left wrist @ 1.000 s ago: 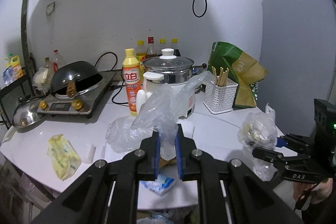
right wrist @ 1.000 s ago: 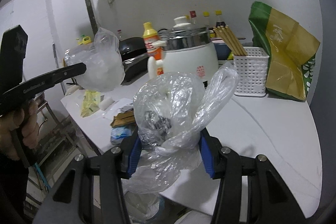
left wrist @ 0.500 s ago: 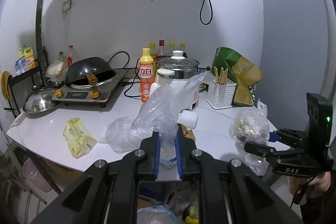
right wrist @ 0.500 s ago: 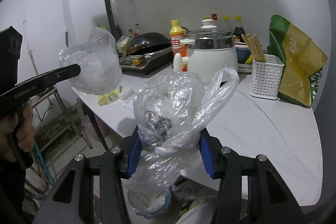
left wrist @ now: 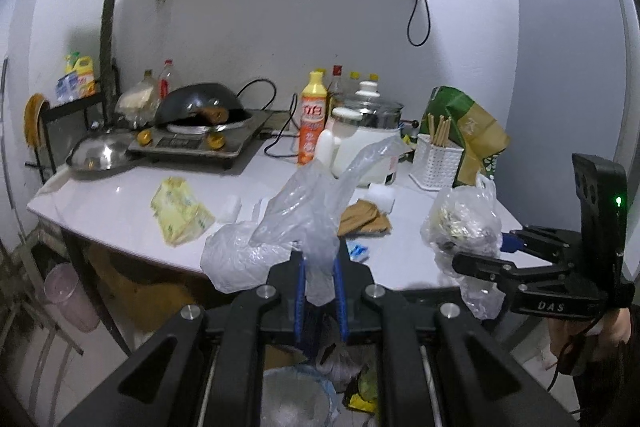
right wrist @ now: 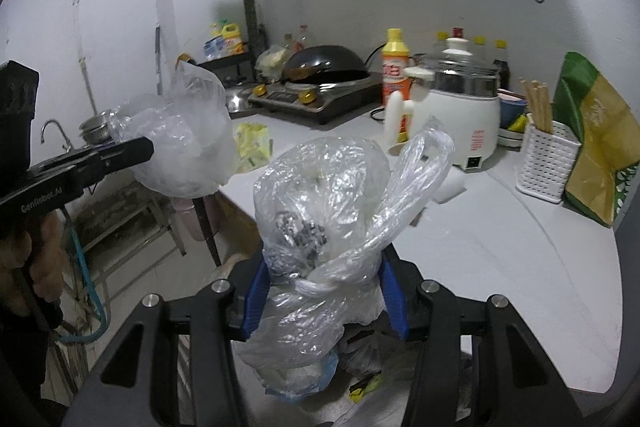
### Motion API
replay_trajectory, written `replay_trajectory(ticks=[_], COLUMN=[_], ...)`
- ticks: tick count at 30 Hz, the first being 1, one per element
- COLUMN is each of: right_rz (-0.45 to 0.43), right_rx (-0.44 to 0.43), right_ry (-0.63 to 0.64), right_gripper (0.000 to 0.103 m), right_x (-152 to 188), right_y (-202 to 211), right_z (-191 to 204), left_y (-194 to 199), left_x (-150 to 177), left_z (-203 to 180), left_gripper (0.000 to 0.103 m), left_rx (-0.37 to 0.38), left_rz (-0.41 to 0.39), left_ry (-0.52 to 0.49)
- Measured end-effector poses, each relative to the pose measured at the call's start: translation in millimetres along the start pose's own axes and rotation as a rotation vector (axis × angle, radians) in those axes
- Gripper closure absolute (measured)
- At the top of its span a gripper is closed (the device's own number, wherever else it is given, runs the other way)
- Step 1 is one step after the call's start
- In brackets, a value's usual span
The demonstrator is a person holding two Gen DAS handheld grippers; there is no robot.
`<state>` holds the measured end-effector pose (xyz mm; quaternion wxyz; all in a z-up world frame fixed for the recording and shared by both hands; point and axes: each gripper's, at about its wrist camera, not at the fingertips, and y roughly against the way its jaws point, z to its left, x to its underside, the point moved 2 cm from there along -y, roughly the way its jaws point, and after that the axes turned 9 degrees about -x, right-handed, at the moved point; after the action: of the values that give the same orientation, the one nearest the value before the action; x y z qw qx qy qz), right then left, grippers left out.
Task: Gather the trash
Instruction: 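Lift the clear plastic bag with the right tool and carry it off the counter, then lower the clear bag into the lined trash bin and open the right tool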
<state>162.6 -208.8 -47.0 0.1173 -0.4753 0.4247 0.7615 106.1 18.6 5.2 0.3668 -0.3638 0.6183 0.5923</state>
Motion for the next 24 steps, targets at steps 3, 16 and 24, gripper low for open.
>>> replay_trajectory(ticks=[3,16,24], right_rz=[0.027,0.147,0.219], right_rx=[-0.015,-0.082,-0.141], right_ry=[0.017,0.057,0.074], right_gripper=[0.056,0.056,0.056], right_x=[4.4,35.0,59.1], right_y=[-10.3,-63.8,-100.0], right_z=[11.4,55.0,76.1], left_y=[-1.4,-22.0,-48.5], left_x=[15.6,84.2,131.1], left_z=[8.0,45.0,61.4], left_gripper=[0.091,0.091,0.091], left_rx=[-0.001,-0.03,-0.035], left_rz=[0.02,0.134,0.227], left_ry=[0.022,0.09,0.144])
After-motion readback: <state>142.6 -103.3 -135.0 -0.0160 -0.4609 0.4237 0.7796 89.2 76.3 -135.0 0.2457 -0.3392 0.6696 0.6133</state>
